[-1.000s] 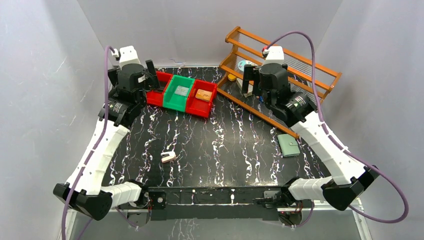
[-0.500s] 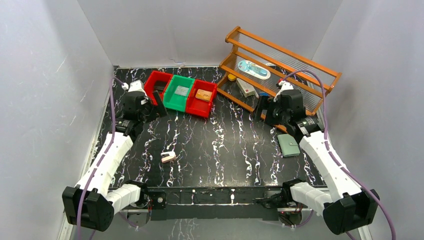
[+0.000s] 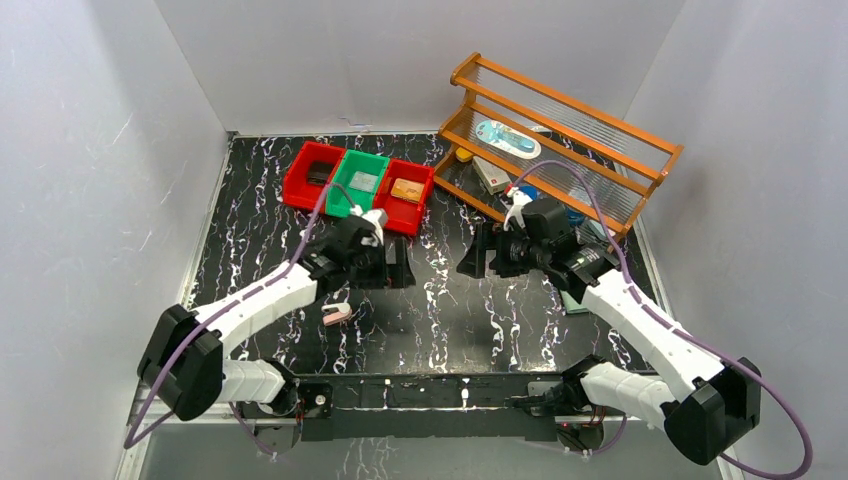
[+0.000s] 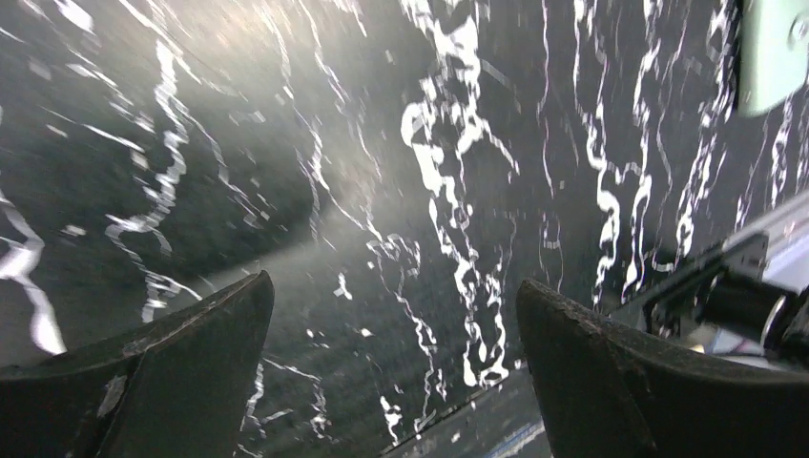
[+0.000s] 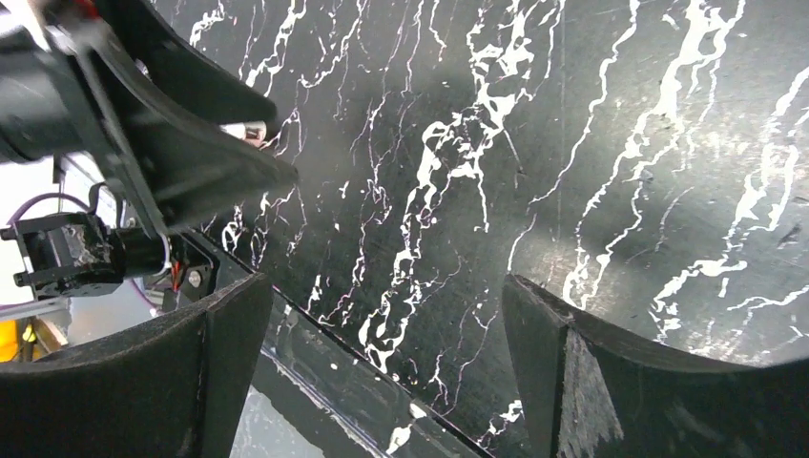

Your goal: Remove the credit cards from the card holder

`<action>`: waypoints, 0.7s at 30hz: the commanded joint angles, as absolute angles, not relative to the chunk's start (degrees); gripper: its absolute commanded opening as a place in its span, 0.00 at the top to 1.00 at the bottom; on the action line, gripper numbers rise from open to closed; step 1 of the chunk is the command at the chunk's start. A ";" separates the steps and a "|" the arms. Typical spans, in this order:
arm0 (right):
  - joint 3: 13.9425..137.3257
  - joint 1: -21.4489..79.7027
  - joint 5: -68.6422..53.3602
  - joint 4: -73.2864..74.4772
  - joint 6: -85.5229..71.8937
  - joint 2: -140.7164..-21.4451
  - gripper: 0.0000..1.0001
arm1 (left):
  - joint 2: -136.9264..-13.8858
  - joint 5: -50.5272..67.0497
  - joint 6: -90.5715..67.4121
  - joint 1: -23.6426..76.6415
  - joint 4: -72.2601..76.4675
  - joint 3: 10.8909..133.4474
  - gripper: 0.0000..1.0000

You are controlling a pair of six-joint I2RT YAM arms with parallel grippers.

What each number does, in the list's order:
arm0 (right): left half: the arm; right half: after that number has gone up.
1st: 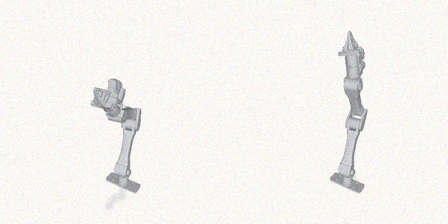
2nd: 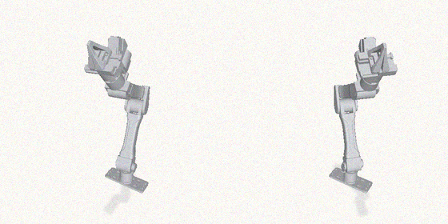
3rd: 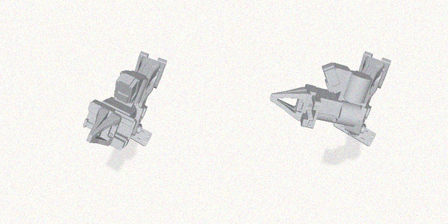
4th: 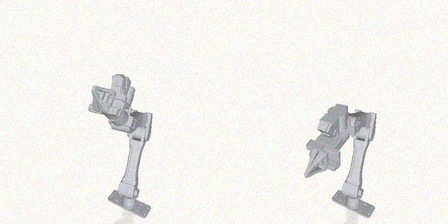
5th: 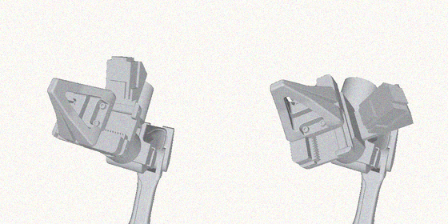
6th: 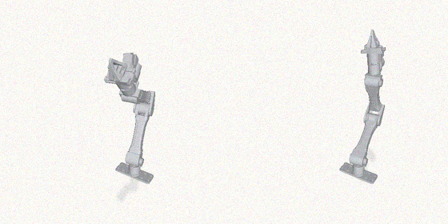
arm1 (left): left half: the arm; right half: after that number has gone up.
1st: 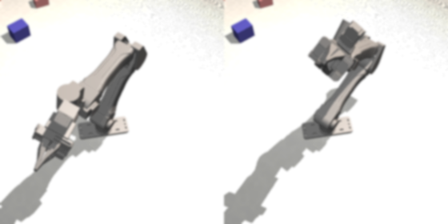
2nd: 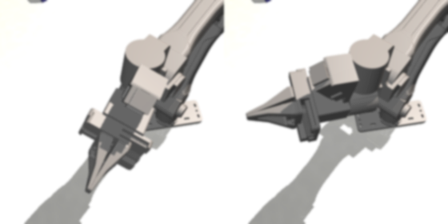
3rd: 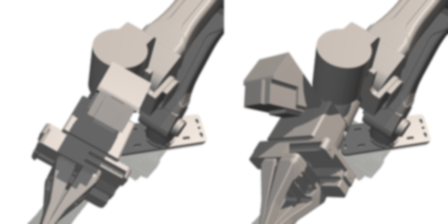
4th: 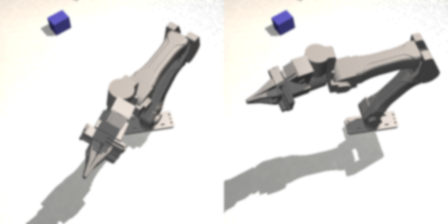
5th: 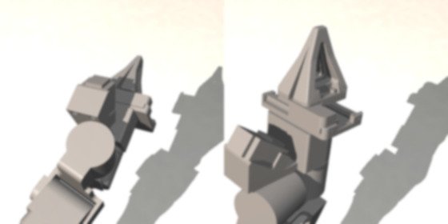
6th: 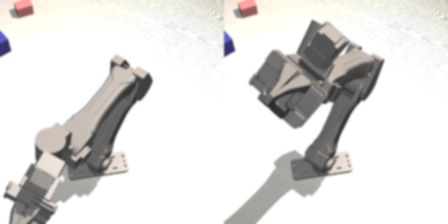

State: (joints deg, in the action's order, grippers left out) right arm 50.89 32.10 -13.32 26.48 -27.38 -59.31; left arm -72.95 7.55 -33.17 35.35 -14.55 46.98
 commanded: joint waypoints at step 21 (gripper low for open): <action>50.55 34.75 14.49 36.51 -42.35 -62.00 0.02 | -74.89 -11.05 -49.24 28.80 -21.80 34.16 0.02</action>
State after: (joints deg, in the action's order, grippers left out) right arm 47.29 34.70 -4.62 25.82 -37.52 -62.06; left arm -75.20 -6.76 -46.44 37.19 -17.12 37.10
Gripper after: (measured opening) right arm 0.983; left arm 0.983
